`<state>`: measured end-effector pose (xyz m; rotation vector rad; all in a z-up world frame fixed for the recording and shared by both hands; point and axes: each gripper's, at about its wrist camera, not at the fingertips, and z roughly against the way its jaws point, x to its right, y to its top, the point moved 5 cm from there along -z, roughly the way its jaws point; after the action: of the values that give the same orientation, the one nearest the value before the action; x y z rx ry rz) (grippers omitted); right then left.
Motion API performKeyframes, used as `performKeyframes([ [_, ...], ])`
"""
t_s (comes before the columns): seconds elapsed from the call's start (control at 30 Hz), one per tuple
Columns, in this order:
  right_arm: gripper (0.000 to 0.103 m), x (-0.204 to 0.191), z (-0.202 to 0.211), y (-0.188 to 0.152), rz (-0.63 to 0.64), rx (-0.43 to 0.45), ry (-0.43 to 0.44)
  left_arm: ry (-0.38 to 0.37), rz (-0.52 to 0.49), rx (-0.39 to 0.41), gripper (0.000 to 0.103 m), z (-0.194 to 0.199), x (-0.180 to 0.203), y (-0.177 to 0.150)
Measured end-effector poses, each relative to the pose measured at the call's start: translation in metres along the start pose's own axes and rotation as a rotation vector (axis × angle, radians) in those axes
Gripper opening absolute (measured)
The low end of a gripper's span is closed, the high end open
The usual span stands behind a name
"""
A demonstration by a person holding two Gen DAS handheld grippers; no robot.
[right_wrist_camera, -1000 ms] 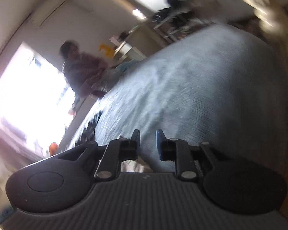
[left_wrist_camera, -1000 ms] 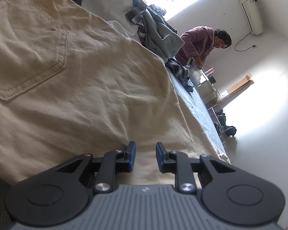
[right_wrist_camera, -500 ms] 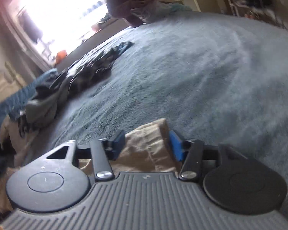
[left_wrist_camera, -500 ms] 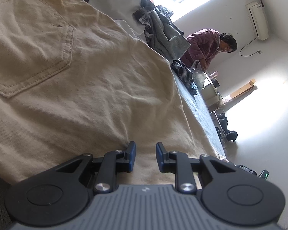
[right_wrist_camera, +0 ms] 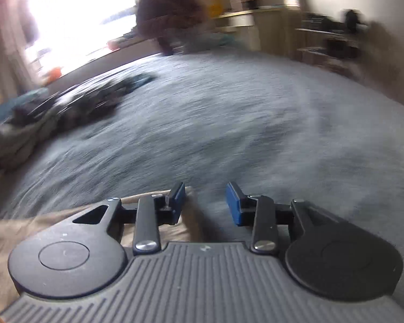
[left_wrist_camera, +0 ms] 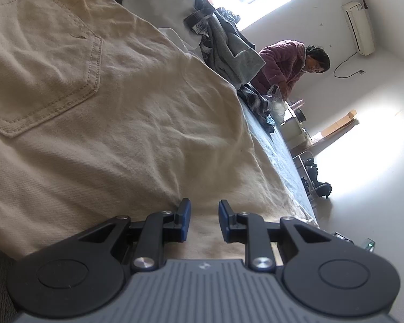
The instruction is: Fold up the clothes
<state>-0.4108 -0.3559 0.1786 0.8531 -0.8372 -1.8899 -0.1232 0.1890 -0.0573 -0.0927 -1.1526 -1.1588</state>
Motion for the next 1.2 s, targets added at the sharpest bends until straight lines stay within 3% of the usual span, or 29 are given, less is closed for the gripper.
performKeyframes([
  [0.03, 0.036, 0.007, 0.006, 0.004, -0.031, 0.013, -0.055, -0.005, 0.0, 0.001, 0.024, 0.0, -0.001, 0.0],
  [0.1, 0.036, -0.01, 0.031, 0.011, 0.017, 0.079, -0.018, -0.016, 0.003, 0.005, 0.024, 0.0, -0.002, 0.001],
  [0.23, 0.035, -0.107, 0.064, 0.0, 0.249, 0.09, 0.23, -0.019, 0.001, 0.01, 0.025, 0.0, 0.0, 0.001],
  [0.33, 0.034, -0.18, 0.059, -0.04, 0.434, -0.008, 0.402, -0.03, 0.008, 0.021, 0.024, 0.0, -0.002, 0.001],
  [0.43, 0.034, -0.19, 0.052, -0.077, 0.547, -0.09, 0.374, -0.051, 0.031, 0.024, 0.024, 0.001, -0.004, 0.002],
  [0.5, 0.034, -0.16, 0.05, -0.083, 0.555, -0.097, 0.292, -0.059, 0.027, 0.015, 0.024, 0.0, -0.005, 0.003],
  [0.63, 0.032, -0.037, 0.046, -0.048, 0.303, -0.08, -0.006, -0.072, 0.026, 0.006, 0.024, -0.001, -0.006, 0.005],
  [0.7, 0.032, 0.0, 0.067, -0.034, 0.233, -0.053, -0.138, -0.075, 0.017, 0.01, 0.024, -0.001, -0.006, 0.004],
  [0.83, 0.032, -0.041, 0.121, -0.035, 0.361, 0.041, 0.038, -0.072, 0.012, 0.026, 0.024, -0.001, -0.006, 0.002],
  [0.93, 0.032, -0.088, 0.135, -0.06, 0.467, 0.038, 0.186, -0.074, 0.018, 0.029, 0.024, 0.0, -0.005, 0.002],
  [1.03, 0.032, -0.101, 0.123, -0.089, 0.531, -0.021, 0.169, -0.046, 0.008, 0.017, 0.028, 0.007, -0.002, 0.005],
  [1.1, 0.032, -0.09, 0.11, -0.1, 0.534, -0.081, 0.08, -0.027, -0.015, 0.026, 0.035, 0.019, 0.003, 0.008],
  [1.17, 0.032, -0.088, 0.113, -0.1, 0.537, -0.068, 0.008, -0.018, -0.066, 0.059, 0.037, 0.034, 0.011, 0.016],
  [1.2, 0.032, -0.095, 0.12, -0.096, 0.533, -0.039, 0.03, -0.022, -0.084, 0.075, 0.038, 0.039, 0.014, 0.021],
])
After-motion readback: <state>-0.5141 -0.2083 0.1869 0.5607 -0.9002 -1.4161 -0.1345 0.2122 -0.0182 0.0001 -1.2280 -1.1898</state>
